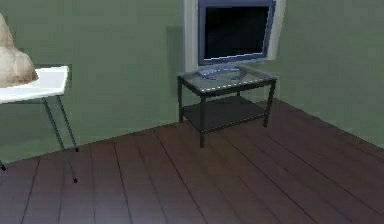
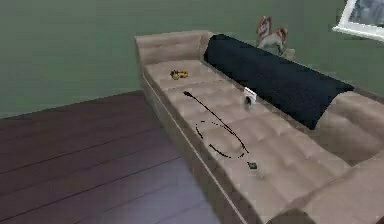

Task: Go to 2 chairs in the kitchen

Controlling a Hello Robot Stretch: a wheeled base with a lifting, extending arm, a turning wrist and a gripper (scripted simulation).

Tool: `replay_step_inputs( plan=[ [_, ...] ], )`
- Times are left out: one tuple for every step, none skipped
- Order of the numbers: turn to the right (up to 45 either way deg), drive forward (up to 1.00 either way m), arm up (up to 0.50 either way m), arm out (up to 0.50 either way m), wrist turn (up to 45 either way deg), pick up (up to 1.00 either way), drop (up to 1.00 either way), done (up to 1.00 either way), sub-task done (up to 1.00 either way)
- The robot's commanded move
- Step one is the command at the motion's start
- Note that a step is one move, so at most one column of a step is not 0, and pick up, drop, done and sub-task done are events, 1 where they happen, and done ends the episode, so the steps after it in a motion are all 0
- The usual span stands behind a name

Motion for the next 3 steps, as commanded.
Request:
replay_step_inputs(
  plan=[
    [-45.0, 0.0, 0.0, 0.0, 0.0, 0.0, 0.0, 0.0, 0.0],
    [-45.0, 0.0, 0.0, 0.0, 0.0, 0.0, 0.0, 0.0, 0.0],
    [-45.0, 0.0, 0.0, 0.0, 0.0, 0.0, 0.0, 0.0, 0.0]
  ],
)
